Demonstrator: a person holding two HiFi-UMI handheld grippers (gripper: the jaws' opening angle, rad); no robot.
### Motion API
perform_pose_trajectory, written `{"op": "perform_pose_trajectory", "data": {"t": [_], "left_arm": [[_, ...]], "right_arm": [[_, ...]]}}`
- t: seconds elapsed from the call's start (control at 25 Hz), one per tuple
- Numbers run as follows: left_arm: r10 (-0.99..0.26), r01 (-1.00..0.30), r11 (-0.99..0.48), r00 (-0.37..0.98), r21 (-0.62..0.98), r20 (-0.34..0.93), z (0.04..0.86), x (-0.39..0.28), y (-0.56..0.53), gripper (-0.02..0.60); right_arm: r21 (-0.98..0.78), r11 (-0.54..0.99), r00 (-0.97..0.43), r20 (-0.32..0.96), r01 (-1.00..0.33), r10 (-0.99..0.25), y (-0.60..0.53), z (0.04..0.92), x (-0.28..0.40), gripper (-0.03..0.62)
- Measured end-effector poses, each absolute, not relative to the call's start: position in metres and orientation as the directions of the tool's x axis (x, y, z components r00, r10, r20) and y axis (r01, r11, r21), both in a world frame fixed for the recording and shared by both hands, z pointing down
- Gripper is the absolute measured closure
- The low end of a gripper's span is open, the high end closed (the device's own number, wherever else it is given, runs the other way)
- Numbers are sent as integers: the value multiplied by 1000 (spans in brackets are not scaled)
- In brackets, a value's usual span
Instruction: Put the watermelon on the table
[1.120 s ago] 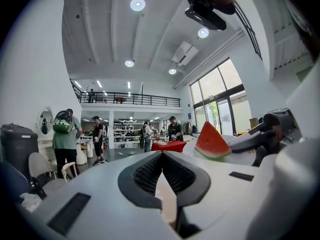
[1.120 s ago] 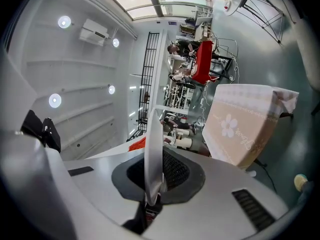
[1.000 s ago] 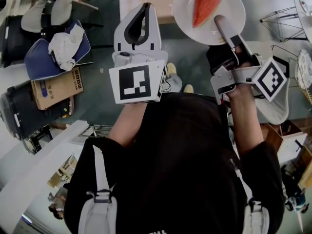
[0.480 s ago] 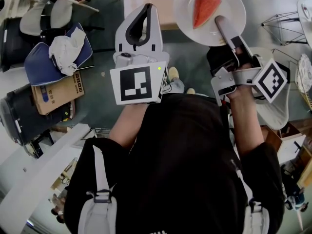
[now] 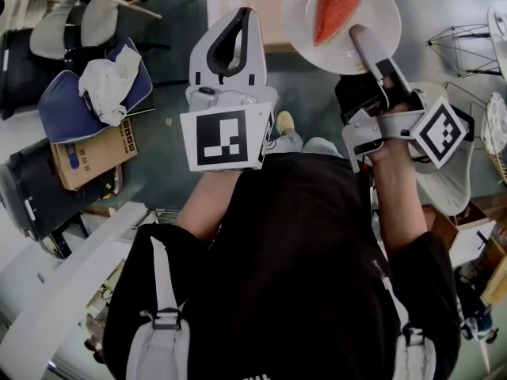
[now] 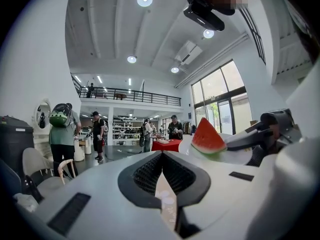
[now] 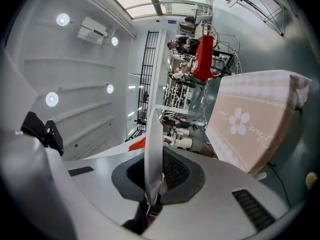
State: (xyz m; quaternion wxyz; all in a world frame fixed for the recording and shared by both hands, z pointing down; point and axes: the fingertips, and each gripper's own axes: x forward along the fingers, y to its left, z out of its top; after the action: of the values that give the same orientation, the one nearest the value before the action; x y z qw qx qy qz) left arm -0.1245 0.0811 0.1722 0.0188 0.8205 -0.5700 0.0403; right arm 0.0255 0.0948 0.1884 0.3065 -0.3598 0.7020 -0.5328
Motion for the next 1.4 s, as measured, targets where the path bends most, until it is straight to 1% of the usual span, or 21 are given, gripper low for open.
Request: {"op": "perform_pose_trajectory", "data": {"t": [0.32, 0.48, 1.04, 1.4], "left_arm": [[-940, -945, -328, 324, -22, 106, 175, -136, 79, 572], [-943, -946, -323, 319, -30, 94, 172, -135, 78, 572], [-948, -953, -300, 293, -42, 125, 171, -96, 59, 572], [-950, -953, -296, 287, -65, 118, 166, -71, 38, 572]], "right_arm": [[-969, 175, -567, -46, -175, -822, 89, 186, 19, 576], [-968, 180, -575, -49, -173, -817, 87, 183, 19, 576], [-971, 182, -608, -50, -158, -792, 63, 182, 54, 576], [-971, 194, -616, -69, -139, -785, 39, 181, 78, 576]]}}
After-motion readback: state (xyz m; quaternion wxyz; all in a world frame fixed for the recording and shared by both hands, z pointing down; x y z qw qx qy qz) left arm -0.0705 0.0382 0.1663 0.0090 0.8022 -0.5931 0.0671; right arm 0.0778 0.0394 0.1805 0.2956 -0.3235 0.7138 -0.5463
